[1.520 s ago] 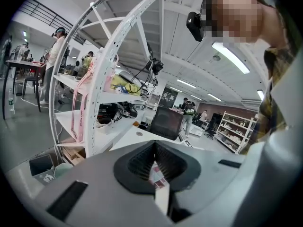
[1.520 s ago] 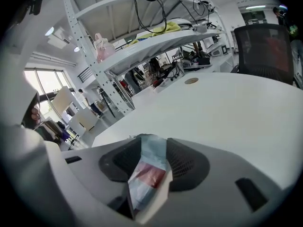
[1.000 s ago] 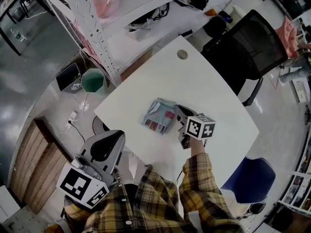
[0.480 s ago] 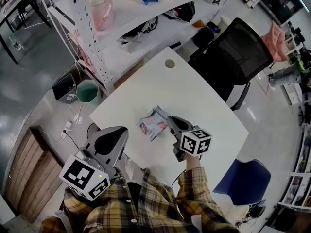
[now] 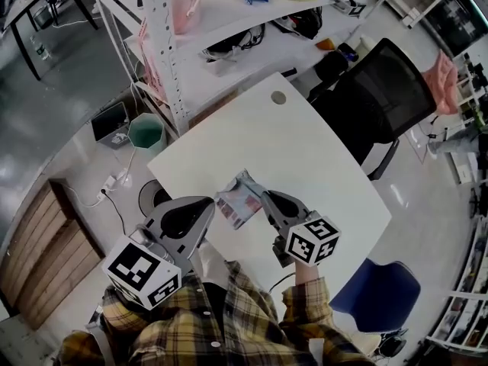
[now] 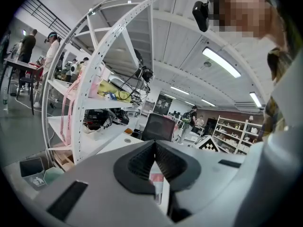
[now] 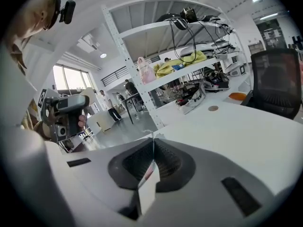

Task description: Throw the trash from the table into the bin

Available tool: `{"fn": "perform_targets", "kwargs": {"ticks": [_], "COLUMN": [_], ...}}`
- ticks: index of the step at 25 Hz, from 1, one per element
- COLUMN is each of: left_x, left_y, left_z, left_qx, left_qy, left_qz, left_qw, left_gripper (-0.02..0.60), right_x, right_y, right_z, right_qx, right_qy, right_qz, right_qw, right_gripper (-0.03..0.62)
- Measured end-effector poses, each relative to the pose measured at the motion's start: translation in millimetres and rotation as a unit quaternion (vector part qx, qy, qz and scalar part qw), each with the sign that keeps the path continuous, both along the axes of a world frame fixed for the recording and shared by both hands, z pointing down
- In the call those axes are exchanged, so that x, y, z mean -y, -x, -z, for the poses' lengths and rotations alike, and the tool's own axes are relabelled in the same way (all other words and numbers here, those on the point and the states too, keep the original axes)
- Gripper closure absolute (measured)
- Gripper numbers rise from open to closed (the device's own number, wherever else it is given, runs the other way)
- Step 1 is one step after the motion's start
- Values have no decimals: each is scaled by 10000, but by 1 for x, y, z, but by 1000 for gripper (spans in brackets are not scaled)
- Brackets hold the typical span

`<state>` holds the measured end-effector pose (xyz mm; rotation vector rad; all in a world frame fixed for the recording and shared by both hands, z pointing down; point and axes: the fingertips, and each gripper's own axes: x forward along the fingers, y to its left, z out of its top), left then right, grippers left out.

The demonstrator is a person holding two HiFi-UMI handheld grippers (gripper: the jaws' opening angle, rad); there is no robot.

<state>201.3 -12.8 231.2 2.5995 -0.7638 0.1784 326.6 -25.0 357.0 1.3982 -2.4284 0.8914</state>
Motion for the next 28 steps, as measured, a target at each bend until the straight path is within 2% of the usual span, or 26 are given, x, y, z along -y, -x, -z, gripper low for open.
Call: {"fn": "perform_targets", "kwargs": {"ticks": [7,16,20,28], "left_x": [4,9,20,36], "left_y": [40,162,217,325], "left_z": [4,-16,-24,-34], "left_qx": [-5,-33,-35,-45], "left_qy": [-9,184,257,401], "left_qz": [590,1449,1531,1386], "left_qw": [9983,9893,9879,9895], "left_gripper": [574,574,574,574], "right_x": [1,19,34,45], "right_y": [39,142,201,319], "right_z": [9,-8,-15,-38], "right_qx": [139,336,450,336], "right_qy": [-50,142,227,497], "right_qz": [400,776,846,809], "right_qw": [9991,9963,9951,9949], "right_gripper": [594,594,594,594]}}
